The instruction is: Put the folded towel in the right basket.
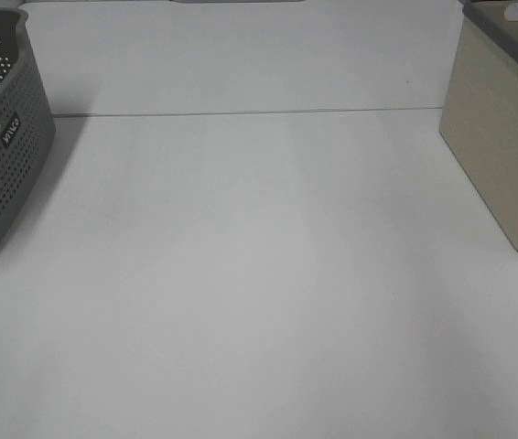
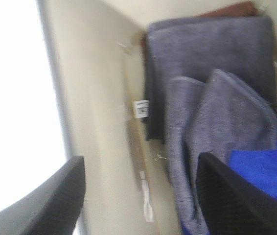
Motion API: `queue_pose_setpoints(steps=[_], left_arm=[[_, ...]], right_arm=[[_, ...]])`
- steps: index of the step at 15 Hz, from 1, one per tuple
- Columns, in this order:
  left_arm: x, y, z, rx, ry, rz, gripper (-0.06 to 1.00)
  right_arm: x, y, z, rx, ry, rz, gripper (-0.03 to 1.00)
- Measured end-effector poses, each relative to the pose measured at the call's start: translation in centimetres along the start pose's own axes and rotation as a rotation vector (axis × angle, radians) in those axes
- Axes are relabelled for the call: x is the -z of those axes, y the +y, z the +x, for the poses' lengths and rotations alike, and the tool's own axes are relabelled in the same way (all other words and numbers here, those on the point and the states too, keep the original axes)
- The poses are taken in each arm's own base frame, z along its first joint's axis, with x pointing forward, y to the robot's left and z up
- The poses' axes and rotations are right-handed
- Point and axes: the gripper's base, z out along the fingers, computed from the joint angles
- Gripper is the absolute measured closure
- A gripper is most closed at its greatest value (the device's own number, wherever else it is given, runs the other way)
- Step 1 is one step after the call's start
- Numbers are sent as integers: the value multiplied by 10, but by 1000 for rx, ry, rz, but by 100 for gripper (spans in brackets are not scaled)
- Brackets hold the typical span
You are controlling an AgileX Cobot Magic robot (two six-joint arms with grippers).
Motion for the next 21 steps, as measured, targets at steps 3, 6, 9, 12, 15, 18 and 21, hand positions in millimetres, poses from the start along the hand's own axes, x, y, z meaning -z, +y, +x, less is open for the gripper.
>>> queue_pose_setpoints(steps=[3, 6, 9, 12, 15, 18, 21], left_arm=[[0, 0, 0, 0, 0, 0, -3], [0, 0, 0, 0, 0, 0, -3], [0, 0, 0, 0, 0, 0, -3], [0, 0, 0, 0, 0, 0, -3], [0, 0, 0, 0, 0, 0, -3], [0, 0, 0, 0, 0, 0, -3], [0, 0, 0, 0, 0, 0, -3]], right_arm=[[25, 40, 1, 77, -47, -36, 35], [58, 66, 11, 124, -88, -65, 35], [88, 67, 55, 130, -32, -56, 35], [96, 61, 101, 124, 53, -37, 35], [103, 53, 166, 117, 148, -20, 35], [111, 45, 236, 108, 204, -12, 35], [121, 40, 284, 111, 167, -11, 35]])
